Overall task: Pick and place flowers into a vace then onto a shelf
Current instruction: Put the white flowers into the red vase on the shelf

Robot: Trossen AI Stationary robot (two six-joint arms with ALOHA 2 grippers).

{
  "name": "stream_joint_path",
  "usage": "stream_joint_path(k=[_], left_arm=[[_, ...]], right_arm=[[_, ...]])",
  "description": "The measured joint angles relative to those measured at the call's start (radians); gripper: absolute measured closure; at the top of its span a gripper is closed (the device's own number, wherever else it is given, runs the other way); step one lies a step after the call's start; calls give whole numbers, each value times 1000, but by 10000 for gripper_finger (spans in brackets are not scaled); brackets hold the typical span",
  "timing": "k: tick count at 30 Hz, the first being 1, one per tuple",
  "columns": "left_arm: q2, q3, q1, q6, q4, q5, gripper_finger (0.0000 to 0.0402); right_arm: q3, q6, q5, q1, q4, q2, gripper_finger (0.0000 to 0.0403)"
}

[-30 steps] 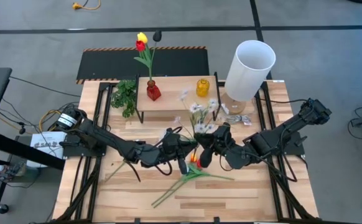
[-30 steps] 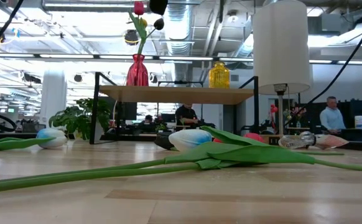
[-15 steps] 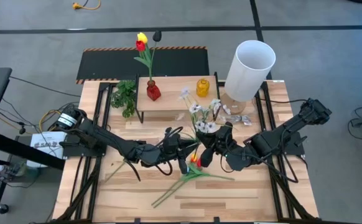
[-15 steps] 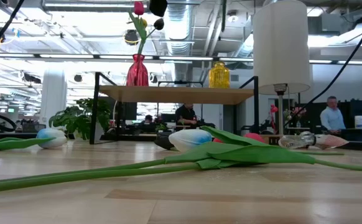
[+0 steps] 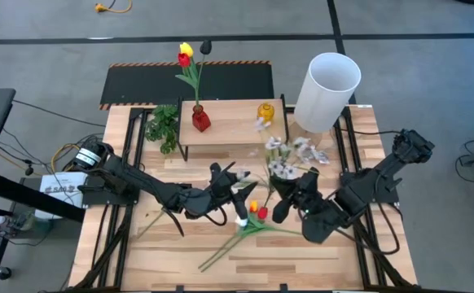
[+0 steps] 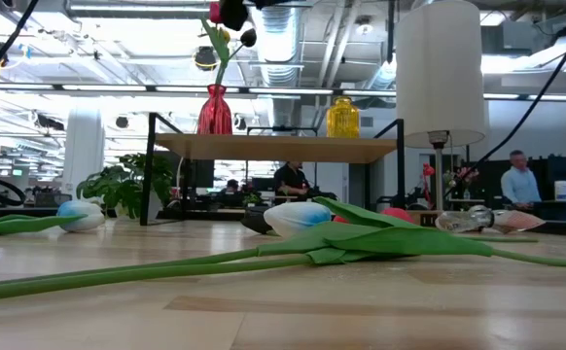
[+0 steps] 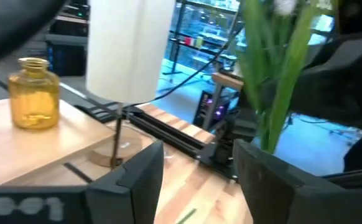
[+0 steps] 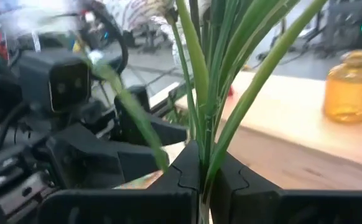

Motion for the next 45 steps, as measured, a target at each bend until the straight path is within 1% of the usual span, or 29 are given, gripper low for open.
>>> stream_joint_path(k=[2,4,6,11,16,19,22,25,27,29,34,40,45], left_arm=[[0,0,0,0,-7,-24,211],[0,0,0,0,-9,-55,208],[0,0,0,0,-11,-85,207],[-1,0,-8,0,-11,-178,207],[-1,0,-25,0,-11,-293,207],[-2,0,-36,0,-11,-333,207],[-2,0,-43,3,-11,-334,207],[-2,0,-46,40,-11,-321,207],[-2,0,-46,62,-11,-288,207],[-2,0,-46,64,-12,-273,207],[-2,0,-44,96,-21,-298,207],[-2,0,-30,146,-21,-331,207],[-2,0,5,145,-21,-311,207]], right_arm=[[0,0,39,11,0,-4,402],[0,1,56,16,-2,-13,402],[0,1,73,16,-2,-14,402],[0,2,156,2,2,-20,402],[0,14,165,-48,5,-19,403],[0,22,162,-94,16,-19,403],[0,21,147,-140,37,-19,403],[0,1,95,-184,70,-19,403],[0,-37,61,-208,107,-19,403],[0,-90,50,-224,158,-19,403],[0,-212,52,-240,260,-18,403],[0,-224,49,-275,291,-17,403],[0,-225,-5,-308,323,-17,403]])
